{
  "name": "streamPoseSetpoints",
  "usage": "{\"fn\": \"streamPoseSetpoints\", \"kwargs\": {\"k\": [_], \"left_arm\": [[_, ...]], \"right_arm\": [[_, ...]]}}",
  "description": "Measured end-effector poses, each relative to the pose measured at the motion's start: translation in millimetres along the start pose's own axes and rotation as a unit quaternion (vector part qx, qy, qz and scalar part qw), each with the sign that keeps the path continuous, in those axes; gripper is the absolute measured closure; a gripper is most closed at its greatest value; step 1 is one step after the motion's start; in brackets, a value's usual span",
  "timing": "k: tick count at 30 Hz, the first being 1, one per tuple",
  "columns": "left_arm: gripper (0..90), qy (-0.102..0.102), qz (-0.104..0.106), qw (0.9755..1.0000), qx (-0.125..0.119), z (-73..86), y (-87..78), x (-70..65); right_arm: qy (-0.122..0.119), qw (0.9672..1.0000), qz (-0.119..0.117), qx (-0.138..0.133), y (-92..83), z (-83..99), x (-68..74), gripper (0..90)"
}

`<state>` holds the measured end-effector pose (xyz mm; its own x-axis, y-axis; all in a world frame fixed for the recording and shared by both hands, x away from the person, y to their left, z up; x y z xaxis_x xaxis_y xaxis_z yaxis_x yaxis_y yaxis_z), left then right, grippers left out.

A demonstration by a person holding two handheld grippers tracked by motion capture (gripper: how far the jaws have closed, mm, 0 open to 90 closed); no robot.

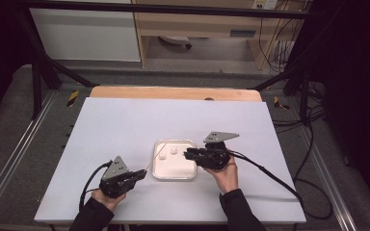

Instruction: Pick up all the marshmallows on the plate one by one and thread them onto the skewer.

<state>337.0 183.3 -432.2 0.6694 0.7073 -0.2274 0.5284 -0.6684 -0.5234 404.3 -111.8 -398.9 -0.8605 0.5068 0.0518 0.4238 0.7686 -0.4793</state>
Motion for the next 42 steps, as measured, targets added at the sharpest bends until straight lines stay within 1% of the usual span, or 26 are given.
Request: {"fn": "streamPoseSetpoints", "kwargs": {"k": [5, 10, 14, 21, 22, 24, 28, 31, 32, 34, 39, 42], "left_arm": [[88.4, 0.005, 0.005, 0.9999, -0.01, -0.5, 1.2, -5.2], [88.4, 0.006, 0.008, 0.9999, -0.012, -0.9, 2.7, -7.8], [88.4, 0.005, 0.01, 0.9998, -0.015, -0.9, 4.2, -9.3], [88.4, 0.008, 0.01, 0.9998, -0.013, -0.2, 5.7, -9.6], [88.4, 0.007, 0.01, 0.9998, -0.012, -0.2, 5.8, -9.7], [88.4, 0.007, 0.01, 0.9998, -0.014, -0.1, 6.1, -10.1], [88.4, 0.006, 0.011, 0.9998, -0.014, -0.1, 6.7, -10.6], [88.4, 0.007, 0.012, 0.9998, -0.015, -0.2, 6.4, -10.6], [88.4, 0.008, 0.012, 0.9998, -0.015, -0.2, 6.3, -10.6], [88.4, 0.008, 0.012, 0.9998, -0.015, -0.1, 6.2, -10.7], [88.4, 0.009, 0.012, 0.9997, -0.017, -0.2, 5.6, -11.2], [88.4, 0.009, 0.011, 0.9998, -0.016, -0.1, 5.6, -10.9]], "right_arm": [[0.019, 0.9992, -0.01, -0.035, -10.1, -9.8, -2.4, 75.6], [0.03, 0.9979, -0.014, -0.055, -14.8, -16.2, -4.7, 75.7], [0.042, 0.9963, -0.019, -0.073, -16.9, -21.3, -6.2, 75.8], [0.048, 0.9944, -0.021, -0.092, -19.9, -34.3, -6.9, 76.1], [0.048, 0.9939, -0.023, -0.097, -20.2, -36.5, -6.6, 76.2], [0.058, 0.9921, -0.03, -0.107, -19.9, -40.3, -6.7, 76.3], [0.06, 0.9914, -0.036, -0.111, -16.8, -46.7, -6.1, 76.4], [0.064, 0.9906, -0.047, -0.112, -12.6, -50.1, -4.3, 76.5], [0.063, 0.9908, -0.047, -0.11, -11.1, -50.8, -3.9, 76.5], [0.064, 0.9909, -0.049, -0.107, -8.2, -51.4, -3.2, 76.5], [0.074, 0.9901, -0.057, -0.105, -1.7, -50.3, -3.8, 76.6], [0.076, 0.9904, -0.058, -0.1, 0.8, -48.9, -4.0, 76.7]]}}
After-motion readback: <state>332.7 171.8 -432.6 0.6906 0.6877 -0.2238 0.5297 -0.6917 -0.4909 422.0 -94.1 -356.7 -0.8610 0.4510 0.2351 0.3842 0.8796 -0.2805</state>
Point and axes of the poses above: each handheld gripper's, and its own axes: y roughly forward along the jaws, z roughly out of its underside, x roughly to its left, the point moved 2 cm from there along y, roughly forward along the jaws, and after that the axes turned 12 degrees about -y, right-handed, at the moved point
